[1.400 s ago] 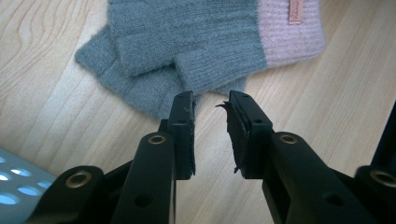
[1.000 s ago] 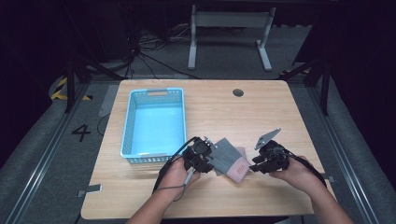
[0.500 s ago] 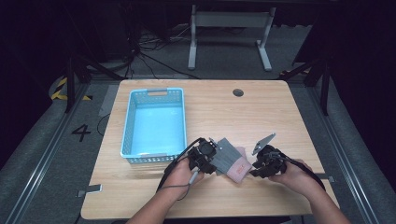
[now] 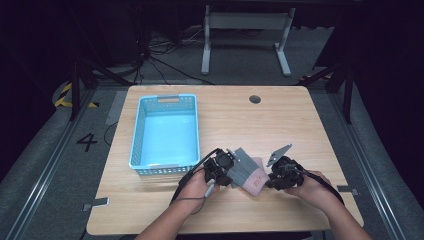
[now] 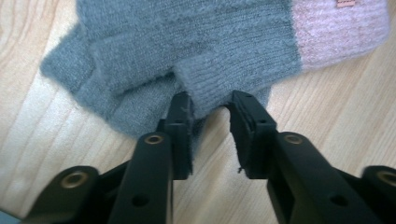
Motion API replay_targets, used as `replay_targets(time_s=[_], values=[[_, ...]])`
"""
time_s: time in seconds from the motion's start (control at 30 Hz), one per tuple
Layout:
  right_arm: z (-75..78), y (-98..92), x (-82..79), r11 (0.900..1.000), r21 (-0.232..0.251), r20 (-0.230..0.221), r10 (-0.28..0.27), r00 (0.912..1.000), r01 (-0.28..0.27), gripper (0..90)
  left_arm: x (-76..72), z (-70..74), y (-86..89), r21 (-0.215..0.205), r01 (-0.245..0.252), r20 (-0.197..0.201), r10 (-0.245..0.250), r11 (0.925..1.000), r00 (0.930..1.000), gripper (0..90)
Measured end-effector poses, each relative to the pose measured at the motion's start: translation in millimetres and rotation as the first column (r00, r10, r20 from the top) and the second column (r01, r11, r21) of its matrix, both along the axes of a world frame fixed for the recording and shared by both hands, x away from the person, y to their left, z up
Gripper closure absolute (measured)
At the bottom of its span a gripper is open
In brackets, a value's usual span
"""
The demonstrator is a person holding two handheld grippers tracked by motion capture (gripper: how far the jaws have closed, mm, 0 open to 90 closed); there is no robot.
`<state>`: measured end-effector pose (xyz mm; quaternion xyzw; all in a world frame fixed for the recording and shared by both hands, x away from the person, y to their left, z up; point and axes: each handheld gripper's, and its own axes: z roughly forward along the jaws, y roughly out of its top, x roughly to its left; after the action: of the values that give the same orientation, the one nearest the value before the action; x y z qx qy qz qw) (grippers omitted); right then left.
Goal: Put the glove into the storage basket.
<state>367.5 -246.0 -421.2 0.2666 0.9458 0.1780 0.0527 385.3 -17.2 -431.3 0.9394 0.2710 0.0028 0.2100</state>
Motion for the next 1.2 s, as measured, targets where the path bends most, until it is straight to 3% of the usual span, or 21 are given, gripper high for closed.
replay_targets(time_s=[0.2,0.37,0.57,0.93,1.2], values=[[2.3,1.0,-0.3,1.000,0.001,0.005,-0.031,0.9995,0.031,78.8,-3.7,2.1,-3.1,0.025,0.013,0.038,-0.014,0.9996,0.9992,79.0],[3.0,1.5,-0.7,0.999,0.001,0.014,-0.034,0.9993,0.034,81.9,-6.3,7.6,-3.2,0.016,0.020,0.054,-0.020,0.9997,0.9983,85.4],[7.0,0.0,-1.7,0.999,0.019,0.026,-0.046,0.9986,0.046,83.8,-10.1,14.7,-2.5,0.007,0.026,0.075,-0.026,0.9996,0.9969,86.7],[24.4,-5.8,-1.0,0.996,0.066,0.122,-0.067,0.9903,0.059,85.0,-24.3,34.9,2.1,-0.032,0.044,0.126,-0.040,0.9985,0.9913,86.7],[30.2,-6.3,3.8,0.992,0.101,0.154,-0.084,0.9845,0.069,85.4,-32.9,40.3,2.6,-0.038,0.057,0.130,-0.052,0.9977,0.9902,86.7]])
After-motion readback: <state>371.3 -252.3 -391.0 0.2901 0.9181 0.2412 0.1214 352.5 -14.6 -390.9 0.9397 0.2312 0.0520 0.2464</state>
